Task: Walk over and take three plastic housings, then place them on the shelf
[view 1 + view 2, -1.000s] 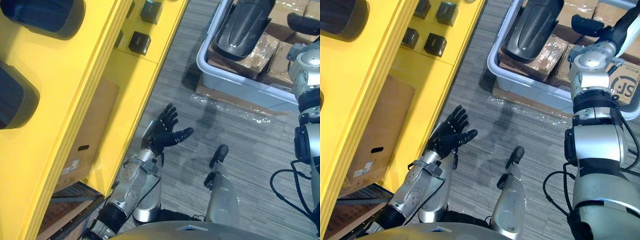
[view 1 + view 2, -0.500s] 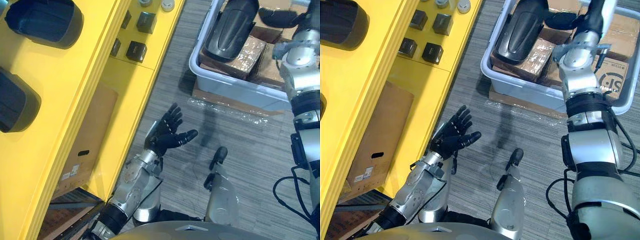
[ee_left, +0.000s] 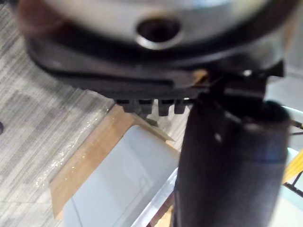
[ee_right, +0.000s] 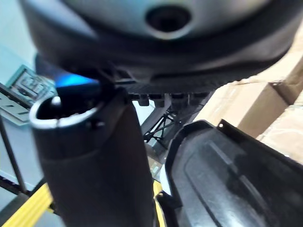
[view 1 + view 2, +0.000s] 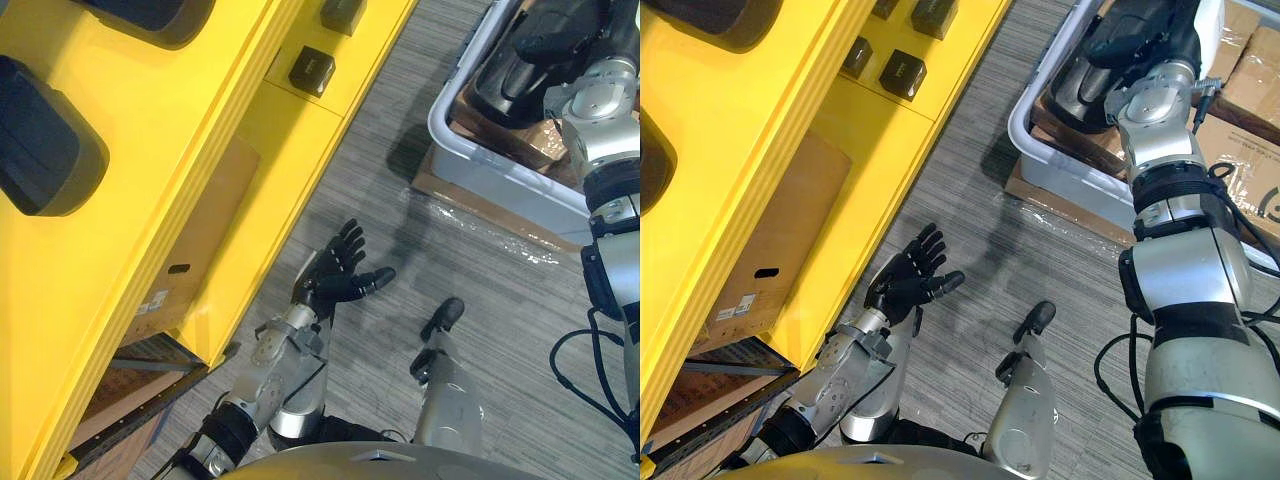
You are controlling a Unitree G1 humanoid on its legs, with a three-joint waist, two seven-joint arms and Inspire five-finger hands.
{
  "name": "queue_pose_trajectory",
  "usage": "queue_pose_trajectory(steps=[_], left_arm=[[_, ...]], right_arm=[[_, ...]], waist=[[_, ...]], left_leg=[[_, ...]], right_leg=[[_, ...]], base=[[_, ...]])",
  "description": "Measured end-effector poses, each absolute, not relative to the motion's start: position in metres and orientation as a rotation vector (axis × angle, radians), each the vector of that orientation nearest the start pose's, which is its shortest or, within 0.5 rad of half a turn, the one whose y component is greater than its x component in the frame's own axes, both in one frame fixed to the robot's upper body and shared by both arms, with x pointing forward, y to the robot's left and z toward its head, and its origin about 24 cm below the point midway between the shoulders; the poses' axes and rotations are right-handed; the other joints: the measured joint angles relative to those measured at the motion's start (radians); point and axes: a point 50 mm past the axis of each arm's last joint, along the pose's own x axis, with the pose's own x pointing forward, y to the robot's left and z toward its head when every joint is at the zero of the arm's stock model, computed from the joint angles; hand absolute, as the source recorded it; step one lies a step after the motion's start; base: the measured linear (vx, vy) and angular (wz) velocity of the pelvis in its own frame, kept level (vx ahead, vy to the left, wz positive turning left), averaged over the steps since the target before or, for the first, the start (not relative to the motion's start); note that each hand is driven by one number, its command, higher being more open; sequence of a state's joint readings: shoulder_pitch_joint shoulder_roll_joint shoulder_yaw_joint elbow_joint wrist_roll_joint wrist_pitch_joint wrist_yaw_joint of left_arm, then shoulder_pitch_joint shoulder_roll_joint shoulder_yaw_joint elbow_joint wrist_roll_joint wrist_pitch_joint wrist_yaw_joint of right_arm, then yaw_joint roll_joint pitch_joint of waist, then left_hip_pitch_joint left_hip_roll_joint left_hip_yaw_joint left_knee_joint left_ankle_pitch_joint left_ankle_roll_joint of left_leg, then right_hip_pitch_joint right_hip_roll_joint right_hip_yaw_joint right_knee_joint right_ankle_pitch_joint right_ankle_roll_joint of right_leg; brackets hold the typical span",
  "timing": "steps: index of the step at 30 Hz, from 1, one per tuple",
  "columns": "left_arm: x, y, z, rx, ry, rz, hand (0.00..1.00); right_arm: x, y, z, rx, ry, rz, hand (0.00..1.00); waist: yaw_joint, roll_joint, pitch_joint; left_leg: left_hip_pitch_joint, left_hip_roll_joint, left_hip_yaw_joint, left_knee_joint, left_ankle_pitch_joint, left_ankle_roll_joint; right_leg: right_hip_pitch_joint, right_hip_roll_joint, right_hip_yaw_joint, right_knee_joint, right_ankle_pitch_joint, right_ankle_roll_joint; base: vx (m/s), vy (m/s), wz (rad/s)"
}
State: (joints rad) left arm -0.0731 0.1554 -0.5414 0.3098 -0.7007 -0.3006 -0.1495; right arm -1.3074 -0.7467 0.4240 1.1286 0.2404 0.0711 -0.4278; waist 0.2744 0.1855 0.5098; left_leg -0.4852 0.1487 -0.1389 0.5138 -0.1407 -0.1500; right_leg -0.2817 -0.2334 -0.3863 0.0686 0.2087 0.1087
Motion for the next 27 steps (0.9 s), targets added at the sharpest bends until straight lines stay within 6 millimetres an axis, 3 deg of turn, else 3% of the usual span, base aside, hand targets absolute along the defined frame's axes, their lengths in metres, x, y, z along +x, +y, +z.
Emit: queue_pose_trajectory(steps=[16,24,25,27], left_arm=[[0.232,0.073,-0.009,-0.483,0.129,-0.446,1.0],[0.232,0.07,-0.008,-0.494,0.129,-0.44,1.0],[0.232,0.07,-0.008,-0.494,0.129,-0.44,1.0],[0.232,0.07,-0.008,-0.495,0.129,-0.439,1.0]], right_arm=[[0.384,-0.328,0.244,-0.624,0.108,-0.804,1.0],[0.381,-0.335,0.24,-0.558,0.161,-0.795,1.0],[0.381,-0.335,0.239,-0.555,0.163,-0.792,0.0],[0.381,-0.336,0.237,-0.528,0.173,-0.782,0.0]], waist=[[-0.002,0.002,-0.001],[-0.004,0.002,-0.001],[-0.004,0.003,-0.002],[-0.004,0.003,-0.002]], left_leg=[[-0.029,-0.002,-0.002,0.007,0.0,0.002],[-0.03,-0.002,-0.002,0.009,-0.002,0.002],[-0.03,-0.002,-0.002,0.009,-0.002,0.003],[-0.03,-0.002,-0.002,0.009,-0.005,0.004]], right_leg=[[-0.031,-0.006,-0.006,0.018,-0.009,-0.001],[-0.031,-0.006,-0.007,0.018,-0.013,-0.005],[-0.031,-0.006,-0.007,0.019,-0.016,-0.008],[-0.031,-0.007,-0.007,0.02,-0.017,-0.009]], base=[[0.0,0.043,0.0],[0.01,0.04,0.0],[0.0,0.052,0.0],[0.0,0.045,0.0]])
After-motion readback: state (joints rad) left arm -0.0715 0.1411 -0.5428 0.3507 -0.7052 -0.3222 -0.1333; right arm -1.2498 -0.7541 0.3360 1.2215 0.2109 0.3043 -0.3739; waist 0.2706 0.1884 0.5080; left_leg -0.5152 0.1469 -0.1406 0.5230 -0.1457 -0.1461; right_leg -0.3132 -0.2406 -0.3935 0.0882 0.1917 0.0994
